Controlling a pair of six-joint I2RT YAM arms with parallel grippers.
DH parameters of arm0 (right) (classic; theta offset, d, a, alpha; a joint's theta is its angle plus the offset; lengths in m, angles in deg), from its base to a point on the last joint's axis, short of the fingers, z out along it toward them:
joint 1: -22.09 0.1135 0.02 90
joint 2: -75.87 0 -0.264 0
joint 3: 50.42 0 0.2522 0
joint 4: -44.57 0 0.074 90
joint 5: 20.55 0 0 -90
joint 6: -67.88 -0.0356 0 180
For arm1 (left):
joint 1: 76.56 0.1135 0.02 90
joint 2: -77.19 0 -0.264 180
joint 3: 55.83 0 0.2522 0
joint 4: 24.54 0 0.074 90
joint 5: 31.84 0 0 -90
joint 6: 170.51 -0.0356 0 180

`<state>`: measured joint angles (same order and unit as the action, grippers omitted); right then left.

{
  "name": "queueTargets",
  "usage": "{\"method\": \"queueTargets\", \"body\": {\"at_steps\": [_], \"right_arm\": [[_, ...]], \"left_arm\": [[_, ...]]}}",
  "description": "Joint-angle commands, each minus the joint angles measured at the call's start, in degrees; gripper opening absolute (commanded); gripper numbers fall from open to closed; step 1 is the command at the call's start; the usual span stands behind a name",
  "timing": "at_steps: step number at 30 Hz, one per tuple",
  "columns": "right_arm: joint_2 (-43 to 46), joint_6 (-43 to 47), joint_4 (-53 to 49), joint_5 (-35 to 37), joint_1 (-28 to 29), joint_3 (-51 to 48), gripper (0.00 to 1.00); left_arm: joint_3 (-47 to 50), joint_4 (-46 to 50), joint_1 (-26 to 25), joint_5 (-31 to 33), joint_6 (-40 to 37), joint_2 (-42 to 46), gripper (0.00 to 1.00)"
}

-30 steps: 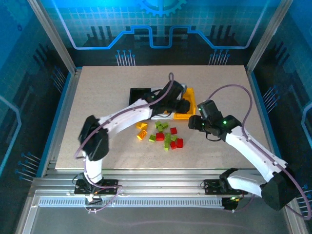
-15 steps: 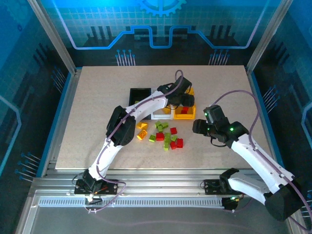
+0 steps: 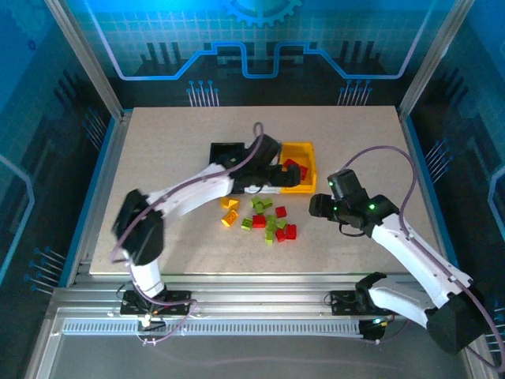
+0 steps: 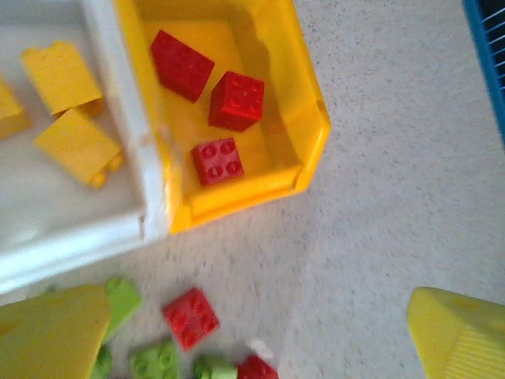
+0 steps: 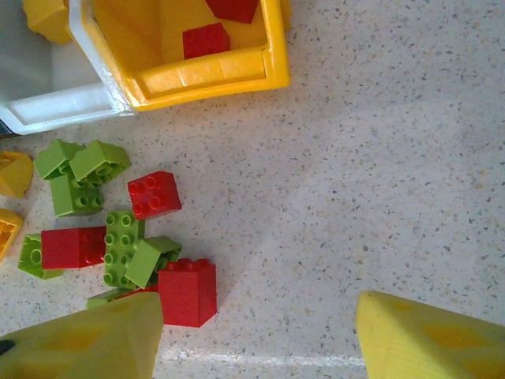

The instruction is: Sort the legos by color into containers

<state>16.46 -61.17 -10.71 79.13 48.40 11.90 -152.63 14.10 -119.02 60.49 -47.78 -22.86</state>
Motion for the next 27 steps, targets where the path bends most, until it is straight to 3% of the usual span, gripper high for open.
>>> {"method": "queueTargets", "body": {"at_steps": [1, 8, 20, 27], "right_arm": [[-1.43, -0.67, 1.32, -1.39, -0.81, 0.75, 0.66], [-4.05, -0.68, 3.11, -2.29, -0.73, 0.72, 0.66], [-4.99, -0.56, 2.94, -2.1, -0.65, 1.54, 0.65], [-4.31, -0.26, 2.43, -1.51, -0.64, 1.33, 0.65]], "left_arm": [[10.58, 1.32, -0.03, 3.25, 0.14, 8.96, 0.99], [26.14, 8.26, 5.06, 1.92, 0.32, 17.91, 0.99], [28.43, 8.37, 5.62, 7.28, -2.75, 10.69, 0.98], [28.03, 5.28, 5.88, 10.8, -3.58, 5.92, 0.84]]}}
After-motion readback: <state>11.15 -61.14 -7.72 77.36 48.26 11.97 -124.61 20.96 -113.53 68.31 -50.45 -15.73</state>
